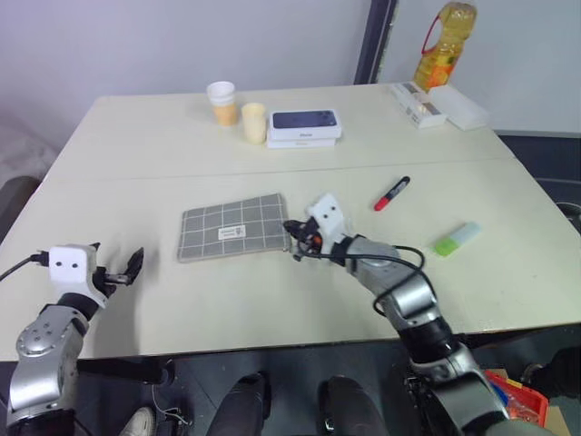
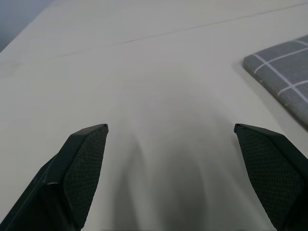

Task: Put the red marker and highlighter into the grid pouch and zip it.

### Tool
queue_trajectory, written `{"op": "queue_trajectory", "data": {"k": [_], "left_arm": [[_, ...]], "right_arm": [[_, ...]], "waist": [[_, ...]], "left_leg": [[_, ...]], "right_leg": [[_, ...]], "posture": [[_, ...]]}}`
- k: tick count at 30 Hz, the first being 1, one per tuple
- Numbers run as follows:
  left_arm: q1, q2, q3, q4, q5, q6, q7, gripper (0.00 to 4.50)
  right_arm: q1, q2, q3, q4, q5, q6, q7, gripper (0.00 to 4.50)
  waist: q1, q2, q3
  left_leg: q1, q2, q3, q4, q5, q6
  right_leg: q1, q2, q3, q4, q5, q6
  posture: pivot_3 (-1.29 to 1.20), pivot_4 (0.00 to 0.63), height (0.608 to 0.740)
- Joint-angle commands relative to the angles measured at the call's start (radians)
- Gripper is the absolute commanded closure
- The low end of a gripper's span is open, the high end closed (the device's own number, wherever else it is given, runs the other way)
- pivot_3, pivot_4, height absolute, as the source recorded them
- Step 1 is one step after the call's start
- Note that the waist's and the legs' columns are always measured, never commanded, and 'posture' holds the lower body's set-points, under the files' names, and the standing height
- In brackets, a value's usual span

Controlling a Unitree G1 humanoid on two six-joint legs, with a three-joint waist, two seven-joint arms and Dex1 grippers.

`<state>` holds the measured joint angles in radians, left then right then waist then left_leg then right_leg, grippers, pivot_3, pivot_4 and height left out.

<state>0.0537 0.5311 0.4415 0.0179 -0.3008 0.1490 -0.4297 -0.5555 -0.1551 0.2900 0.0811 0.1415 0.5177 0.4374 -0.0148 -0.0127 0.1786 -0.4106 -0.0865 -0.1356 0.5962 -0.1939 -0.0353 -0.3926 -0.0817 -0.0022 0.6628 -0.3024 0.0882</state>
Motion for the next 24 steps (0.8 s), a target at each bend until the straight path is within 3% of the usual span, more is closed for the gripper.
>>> {"op": "queue_trajectory", "data": {"k": [1, 7, 11, 17, 24], "left_arm": [[-0.009, 0.026, 0.003, -0.003, 0.023, -0.031, -0.007, 0.00], [-0.005, 0.074, -0.029, 0.037, 0.083, -0.104, -0.059, 0.00], [-0.036, 0.152, -0.102, 0.159, 0.175, -0.280, -0.138, 0.00], [-0.234, 0.211, -0.255, 0.434, 0.279, -0.600, -0.254, 0.00], [-0.477, 0.209, -0.405, 0.790, 0.382, -0.942, -0.301, 0.00]], "right_arm": [[-0.048, 0.045, -0.007, 0.069, -0.022, 0.042, -0.036, 4.44], [-0.057, 0.085, -0.045, 0.105, -0.012, 0.096, -0.056, 4.44], [-0.050, 0.091, -0.053, 0.096, -0.004, 0.100, -0.044, 4.44], [-0.036, 0.095, -0.038, 0.094, -0.015, 0.088, -0.026, 4.44], [-0.036, 0.107, -0.041, 0.085, -0.020, 0.079, -0.034, 4.44]], "waist": [[0.001, 0.000, 0.000], [0.000, 0.000, 0.000], [0.000, 0.000, 0.000], [0.002, 0.000, -0.001], [-0.006, 0.000, -0.001]], "left_leg": [[0.000, 0.000, 0.000, 0.000, 0.000, 0.000], [0.000, -0.001, 0.000, 0.000, 0.000, 0.000], [0.000, 0.000, 0.000, 0.000, 0.000, 0.000], [0.000, -0.001, 0.000, 0.000, 0.000, 0.000], [0.000, -0.001, 0.000, -0.002, 0.000, -0.001]], "right_leg": [[0.000, 0.000, 0.000, 0.000, 0.000, 0.000], [-0.003, 0.000, 0.000, 0.000, 0.000, 0.000], [-0.004, 0.000, 0.000, 0.001, 0.001, -0.001], [-0.004, 0.000, 0.000, 0.001, 0.001, -0.001], [-0.004, 0.000, 0.000, 0.003, 0.001, -0.001]], "posture": [[0.00, 0.150, 0.740], [0.00, 0.150, 0.740], [0.00, 0.150, 0.740], [0.00, 0.150, 0.740], [0.00, 0.150, 0.740]]}}
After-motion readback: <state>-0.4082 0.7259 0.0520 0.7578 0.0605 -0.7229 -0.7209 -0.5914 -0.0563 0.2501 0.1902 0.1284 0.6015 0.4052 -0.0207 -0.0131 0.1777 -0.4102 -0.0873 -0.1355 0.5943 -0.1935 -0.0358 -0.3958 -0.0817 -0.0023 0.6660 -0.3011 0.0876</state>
